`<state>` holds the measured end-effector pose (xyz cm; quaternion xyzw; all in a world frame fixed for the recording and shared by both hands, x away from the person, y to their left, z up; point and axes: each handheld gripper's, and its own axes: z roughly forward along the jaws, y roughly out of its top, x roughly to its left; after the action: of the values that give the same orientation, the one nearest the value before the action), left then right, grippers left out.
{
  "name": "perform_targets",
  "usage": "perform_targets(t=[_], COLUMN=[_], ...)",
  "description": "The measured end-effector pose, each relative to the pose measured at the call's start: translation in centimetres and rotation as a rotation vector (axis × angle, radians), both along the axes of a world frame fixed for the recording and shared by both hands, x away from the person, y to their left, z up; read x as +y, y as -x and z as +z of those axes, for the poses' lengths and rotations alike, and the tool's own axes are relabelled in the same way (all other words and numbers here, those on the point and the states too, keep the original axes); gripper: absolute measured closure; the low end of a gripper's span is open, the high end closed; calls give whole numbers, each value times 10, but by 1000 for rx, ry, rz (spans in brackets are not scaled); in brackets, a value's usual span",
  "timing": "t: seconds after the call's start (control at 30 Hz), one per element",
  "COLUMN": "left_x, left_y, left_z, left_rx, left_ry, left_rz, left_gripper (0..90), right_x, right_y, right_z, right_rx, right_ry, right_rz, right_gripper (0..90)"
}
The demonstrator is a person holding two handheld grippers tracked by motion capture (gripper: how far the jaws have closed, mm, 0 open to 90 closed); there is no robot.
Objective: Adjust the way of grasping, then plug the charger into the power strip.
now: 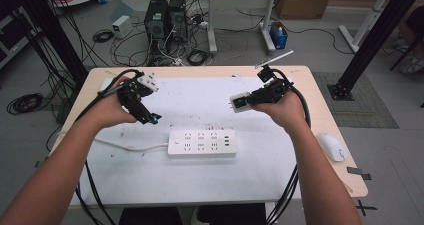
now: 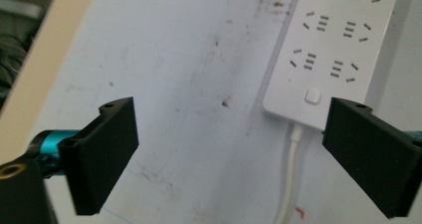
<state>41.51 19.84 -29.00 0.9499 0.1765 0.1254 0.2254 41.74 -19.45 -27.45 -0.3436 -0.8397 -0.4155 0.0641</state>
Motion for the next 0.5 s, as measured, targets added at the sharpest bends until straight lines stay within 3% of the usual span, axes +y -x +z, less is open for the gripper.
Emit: perform_targets(t=[0.03, 0.07, 0.1, 0.13, 0.3, 0.33, 0.5], left_x=[0, 5, 5, 9, 13, 13, 11], left_y=[0, -7, -7, -13, -20, -21, -24], left_z=[0, 0, 0, 1, 3, 2, 1], left_rx=[0, 49, 49, 54, 85, 110, 115], left_ry=[0, -15, -15, -54, -77, -86, -109], left_rz=[0, 9, 9, 15, 28, -1, -12], left_gripper=[68, 53, 27, 16, 16, 16, 16], right_x=[-2, -3, -5, -6, -9, -10, -8], right_y=[0, -1, -2, -3, -9, -11, -20], right_z=[1, 2, 4, 5, 11, 11, 12], right_rx=[-2, -3, -2, -3, -2, -1, 0], right_ry=[9, 19, 31, 40, 76, 75, 107], right_rz=[-1, -4, -7, -6, -8, -9, 5], right_gripper=[621, 621, 621, 621, 620, 621, 621])
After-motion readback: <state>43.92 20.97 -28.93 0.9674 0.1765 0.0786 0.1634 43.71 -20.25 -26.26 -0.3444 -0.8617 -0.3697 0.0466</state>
